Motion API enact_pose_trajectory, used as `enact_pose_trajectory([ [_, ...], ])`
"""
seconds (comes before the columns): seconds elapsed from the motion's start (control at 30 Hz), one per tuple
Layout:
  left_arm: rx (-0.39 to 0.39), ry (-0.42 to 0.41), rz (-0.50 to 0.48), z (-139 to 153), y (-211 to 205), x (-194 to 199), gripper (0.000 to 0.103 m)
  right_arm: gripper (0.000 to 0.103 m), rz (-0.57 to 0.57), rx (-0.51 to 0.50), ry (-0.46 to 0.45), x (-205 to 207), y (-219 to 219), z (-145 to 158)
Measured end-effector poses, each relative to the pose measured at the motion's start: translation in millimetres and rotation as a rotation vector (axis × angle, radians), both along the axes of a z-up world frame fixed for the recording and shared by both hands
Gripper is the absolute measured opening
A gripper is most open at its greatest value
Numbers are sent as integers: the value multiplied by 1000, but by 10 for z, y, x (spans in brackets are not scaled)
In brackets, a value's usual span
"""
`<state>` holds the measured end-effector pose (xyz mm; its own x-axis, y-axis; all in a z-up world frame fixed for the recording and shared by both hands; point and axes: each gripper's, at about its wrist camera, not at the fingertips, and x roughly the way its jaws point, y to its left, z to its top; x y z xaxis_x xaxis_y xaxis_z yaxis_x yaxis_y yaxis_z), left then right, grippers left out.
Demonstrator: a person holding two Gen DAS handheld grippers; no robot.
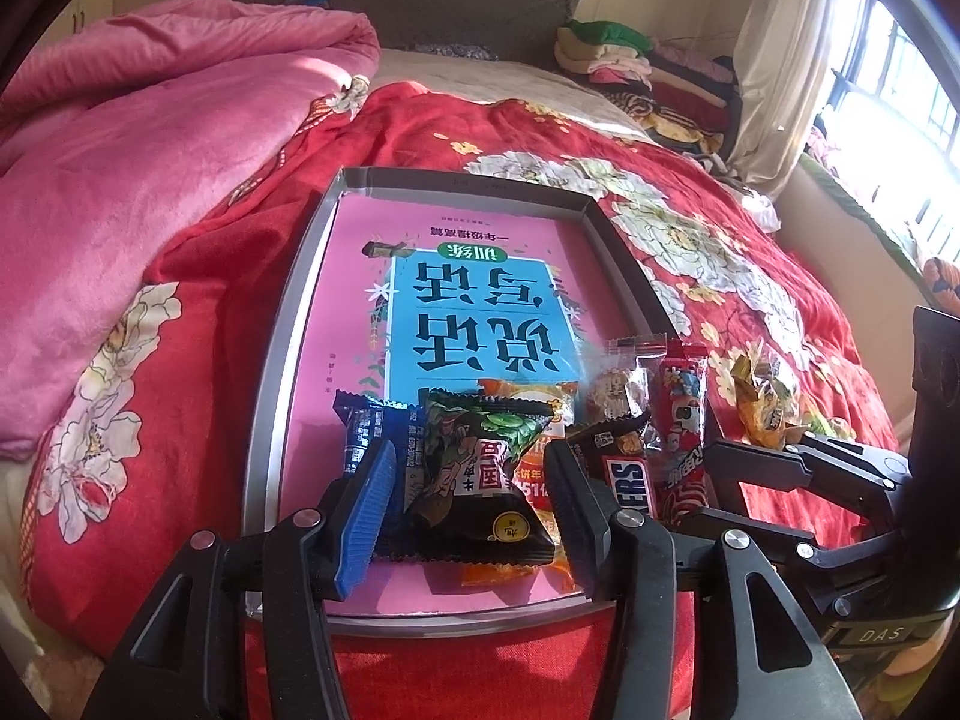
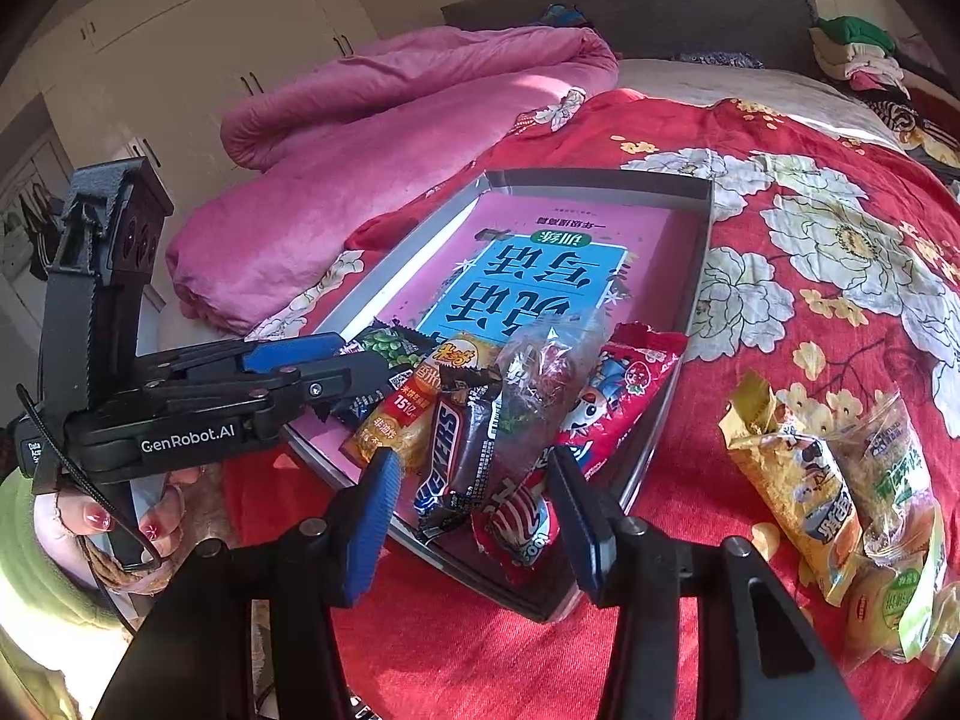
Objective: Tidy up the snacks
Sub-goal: 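Open both grippers to release the seaweed packet and Snickers bar in the tray, then move both grippers away from the tray toward the snacks lying on the bedspread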
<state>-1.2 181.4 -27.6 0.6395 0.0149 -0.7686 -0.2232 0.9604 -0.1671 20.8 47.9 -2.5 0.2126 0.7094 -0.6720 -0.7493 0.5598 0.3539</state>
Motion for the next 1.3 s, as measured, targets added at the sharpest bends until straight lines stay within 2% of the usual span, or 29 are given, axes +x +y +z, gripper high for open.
enact_pose_trajectory([
  [0.33,6,-36,6,133,-47,-37,62,51,-20,19,-15,6,-77,59],
  [0.67,4,-43,4,207,-123,-35,70,51,-36,24,-77,-39,-156,160],
  [0.8,21,-39,6,238,-186,-21,73,59,-49,31,-92,-43,-197,195],
  [1.3,36,-29,-13,301,-336,-17,75,68,-104,56,-171,-33,-368,378],
])
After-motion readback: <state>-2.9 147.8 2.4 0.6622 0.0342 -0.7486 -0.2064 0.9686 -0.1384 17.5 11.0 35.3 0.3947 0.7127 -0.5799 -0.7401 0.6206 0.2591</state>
